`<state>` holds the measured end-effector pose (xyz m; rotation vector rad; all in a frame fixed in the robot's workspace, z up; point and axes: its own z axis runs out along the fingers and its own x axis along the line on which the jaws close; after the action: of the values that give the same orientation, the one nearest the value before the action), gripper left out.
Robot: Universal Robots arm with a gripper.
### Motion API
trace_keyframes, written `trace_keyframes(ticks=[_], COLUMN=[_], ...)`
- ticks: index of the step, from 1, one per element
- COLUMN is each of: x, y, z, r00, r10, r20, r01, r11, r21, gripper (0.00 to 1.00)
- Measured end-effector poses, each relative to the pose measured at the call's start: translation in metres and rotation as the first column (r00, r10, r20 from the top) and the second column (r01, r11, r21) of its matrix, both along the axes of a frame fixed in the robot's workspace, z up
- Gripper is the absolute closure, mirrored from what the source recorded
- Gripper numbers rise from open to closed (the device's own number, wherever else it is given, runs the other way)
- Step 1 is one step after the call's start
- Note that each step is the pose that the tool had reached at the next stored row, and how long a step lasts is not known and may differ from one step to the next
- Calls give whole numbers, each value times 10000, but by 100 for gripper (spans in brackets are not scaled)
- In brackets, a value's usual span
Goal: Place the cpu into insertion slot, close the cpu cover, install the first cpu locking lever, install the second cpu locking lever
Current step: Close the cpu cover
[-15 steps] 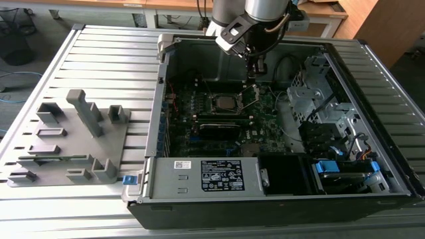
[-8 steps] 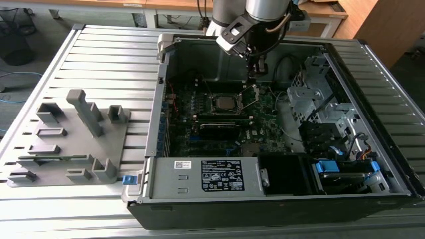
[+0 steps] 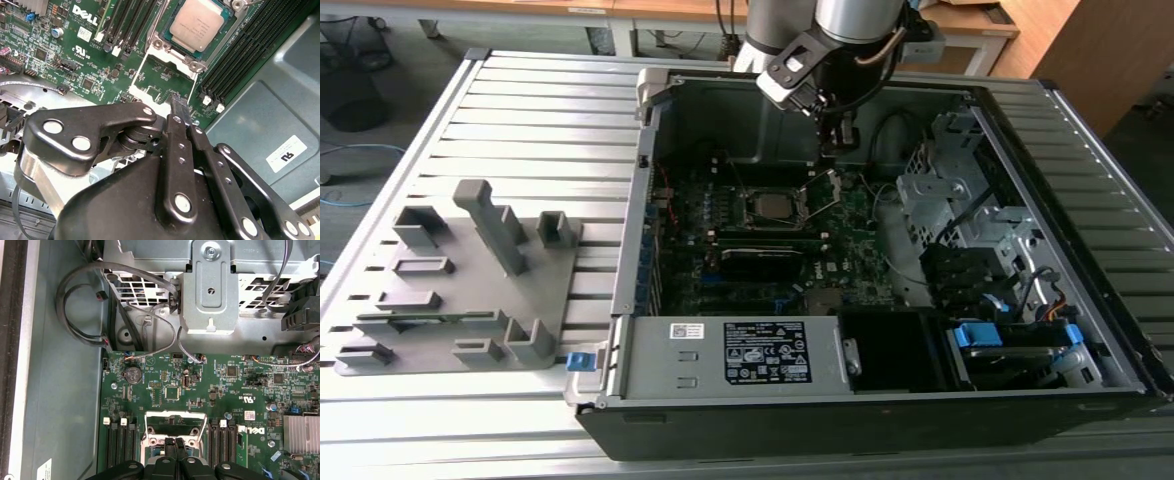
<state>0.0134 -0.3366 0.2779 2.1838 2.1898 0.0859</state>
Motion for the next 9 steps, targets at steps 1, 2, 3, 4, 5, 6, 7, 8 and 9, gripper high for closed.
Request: trace_keyframes(ticks=[1,2,3,4,5,6,7,8,9], x=[1,1,2,3,6,9,12,12,14], y=[0,0,0,0,0,0,0,0,0], z=[0,0,0,0,0,0,0,0,0], r00=[10000,10000,10000,10000,10000,10000,10000,10000,10000], r10=[-1,0,0,0,3,2,0,0,0], r20=[1,0,0,0,0,0,0,0,0], r01=[1,0,0,0,-3,-2,0,0,0], r11=[10000,10000,10000,10000,10000,10000,10000,10000,10000], r21=[0,0,0,0,0,0,0,0,0], gripper=[89,89,89,89,89,89,89,89,89])
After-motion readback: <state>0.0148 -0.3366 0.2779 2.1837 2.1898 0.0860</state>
